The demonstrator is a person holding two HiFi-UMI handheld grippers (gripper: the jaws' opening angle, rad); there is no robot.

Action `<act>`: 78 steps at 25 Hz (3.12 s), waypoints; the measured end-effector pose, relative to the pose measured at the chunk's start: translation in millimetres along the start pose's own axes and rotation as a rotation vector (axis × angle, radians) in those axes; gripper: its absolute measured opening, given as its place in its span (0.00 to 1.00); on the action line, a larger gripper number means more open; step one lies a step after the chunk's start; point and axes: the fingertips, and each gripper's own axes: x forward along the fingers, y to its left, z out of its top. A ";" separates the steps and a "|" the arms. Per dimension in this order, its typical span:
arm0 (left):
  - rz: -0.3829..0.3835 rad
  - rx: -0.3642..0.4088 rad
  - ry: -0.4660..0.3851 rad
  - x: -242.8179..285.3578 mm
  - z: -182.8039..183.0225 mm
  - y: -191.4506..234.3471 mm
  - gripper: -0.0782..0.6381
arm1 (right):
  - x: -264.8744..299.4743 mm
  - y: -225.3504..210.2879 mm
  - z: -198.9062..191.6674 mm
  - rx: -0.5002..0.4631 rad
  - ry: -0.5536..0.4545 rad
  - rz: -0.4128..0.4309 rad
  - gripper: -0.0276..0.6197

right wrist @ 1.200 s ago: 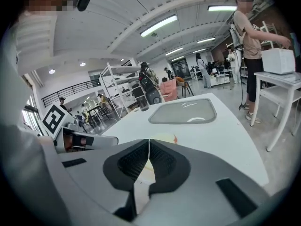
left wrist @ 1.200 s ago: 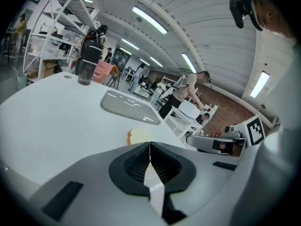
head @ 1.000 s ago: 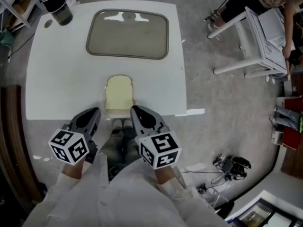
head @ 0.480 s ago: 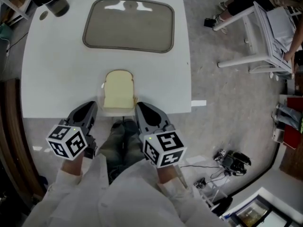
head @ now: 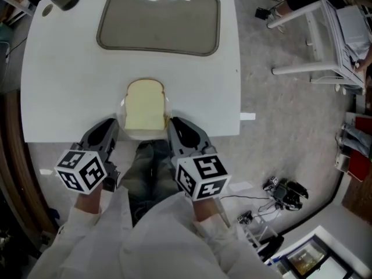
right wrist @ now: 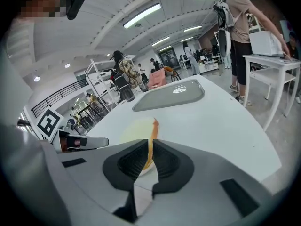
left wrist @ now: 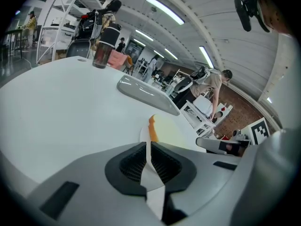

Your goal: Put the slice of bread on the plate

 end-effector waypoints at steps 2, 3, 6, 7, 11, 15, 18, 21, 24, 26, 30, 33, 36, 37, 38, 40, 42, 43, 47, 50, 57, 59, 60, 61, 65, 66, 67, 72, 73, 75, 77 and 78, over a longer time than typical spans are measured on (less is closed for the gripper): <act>0.000 0.007 0.013 1.2 -3.2 0.2 0.13 | 0.9 -3.6 -2.2 0.002 0.008 -0.008 0.07; 0.002 0.010 0.019 1.7 -4.5 0.7 0.13 | 1.2 -5.3 -3.6 0.003 0.013 -0.011 0.07; 0.005 0.010 0.031 4.5 -7.2 3.1 0.16 | 4.4 -9.5 -7.3 0.006 0.027 -0.016 0.07; 0.002 0.010 0.037 5.9 -8.2 3.8 0.17 | 5.9 -10.2 -8.4 0.007 0.030 -0.016 0.07; 0.003 0.018 0.060 8.7 -11.2 7.2 0.19 | 10.2 -11.1 -11.5 0.008 0.044 -0.020 0.07; 0.007 0.014 0.074 11.1 -12.6 8.2 0.21 | 13.2 -17.6 -13.7 0.002 0.065 -0.047 0.17; 0.009 0.012 0.080 13.0 -13.0 9.0 0.21 | 16.9 -20.7 -16.5 0.004 0.086 -0.052 0.17; 0.007 0.005 0.084 14.7 -13.3 8.4 0.21 | 18.5 -21.9 -18.2 0.005 0.102 -0.050 0.17; 0.004 0.004 0.096 16.2 -15.3 7.7 0.21 | 19.9 -20.4 -22.0 0.001 0.125 -0.033 0.17; 0.004 0.000 0.100 16.6 -16.6 8.5 0.21 | 21.2 -18.9 -24.9 -0.007 0.142 -0.024 0.17; 0.001 -0.013 0.103 17.4 -18.5 9.6 0.22 | 23.1 -19.5 -26.8 -0.010 0.156 -0.021 0.17; 0.001 -0.017 0.105 17.4 -17.9 9.4 0.22 | 24.1 -20.0 -26.8 -0.008 0.170 -0.014 0.17; 0.006 -0.024 0.098 18.4 -17.2 9.4 0.22 | 25.3 -20.8 -26.1 -0.012 0.179 -0.008 0.17; 0.008 -0.026 0.097 18.6 -17.2 9.3 0.22 | 25.4 -20.9 -26.1 -0.013 0.181 -0.008 0.17; 0.008 -0.027 0.098 18.7 -17.3 9.3 0.22 | 25.4 -20.8 -26.3 -0.014 0.184 -0.009 0.17; 0.005 -0.027 0.103 18.6 -17.5 9.4 0.22 | 25.5 -20.2 -26.5 -0.019 0.188 -0.012 0.17; -0.002 -0.026 0.106 18.9 -17.7 9.7 0.22 | 26.2 -19.7 -26.8 -0.026 0.192 -0.012 0.17; -0.004 -0.026 0.104 19.2 -17.8 10.0 0.22 | 26.7 -19.6 -27.3 -0.027 0.195 -0.010 0.17; -0.009 -0.025 0.094 18.7 -16.7 10.1 0.22 | 27.7 -17.9 -27.8 -0.021 0.209 0.002 0.17; -0.022 -0.024 0.108 18.7 -15.2 9.0 0.22 | 27.1 -17.2 -26.8 -0.008 0.211 0.008 0.17; -0.056 -0.046 0.160 21.6 -16.5 8.8 0.22 | 28.1 -17.7 -29.8 0.037 0.231 0.034 0.17; -0.063 -0.044 0.171 21.8 -17.2 8.3 0.22 | 28.0 -17.3 -30.5 0.046 0.240 0.040 0.17; -0.065 -0.046 0.175 22.0 -17.5 7.9 0.22 | 27.8 -17.3 -30.8 0.050 0.243 0.041 0.17; -0.067 -0.049 0.177 22.0 -17.7 7.4 0.22 | 27.7 -17.3 -31.1 0.055 0.246 0.043 0.17; -0.075 -0.060 0.187 22.8 -18.0 7.3 0.21 | 28.4 -17.6 -31.6 0.073 0.257 0.054 0.17; -0.078 -0.066 0.190 23.3 -18.0 7.2 0.21 | 28.6 -17.6 -31.7 0.078 0.260 0.056 0.17; -0.081 -0.075 0.194 23.5 -18.0 7.0 0.21 | 28.7 -17.6 -31.9 0.080 0.262 0.057 0.17; -0.092 -0.106 0.203 23.0 -17.5 5.6 0.20 | 27.1 -15.8 -31.7 0.082 0.255 0.062 0.16; -0.092 -0.107 0.203 23.3 -17.5 5.9 0.20 | 27.4 -15.8 -31.8 0.083 0.252 0.062 0.16; -0.088 -0.102 0.200 23.9 -17.7 6.9 0.20 | 28.0 -15.9 -32.1 0.086 0.245 0.060 0.16; -0.079 -0.090 0.191 24.1 -18.4 7.3 0.20 | 27.9 -15.8 -32.6 0.089 0.240 0.055 0.15; -0.075 -0.084 0.188 23.9 -18.7 7.3 0.20 | 27.7 -15.7 -32.9 0.093 0.239 0.055 0.15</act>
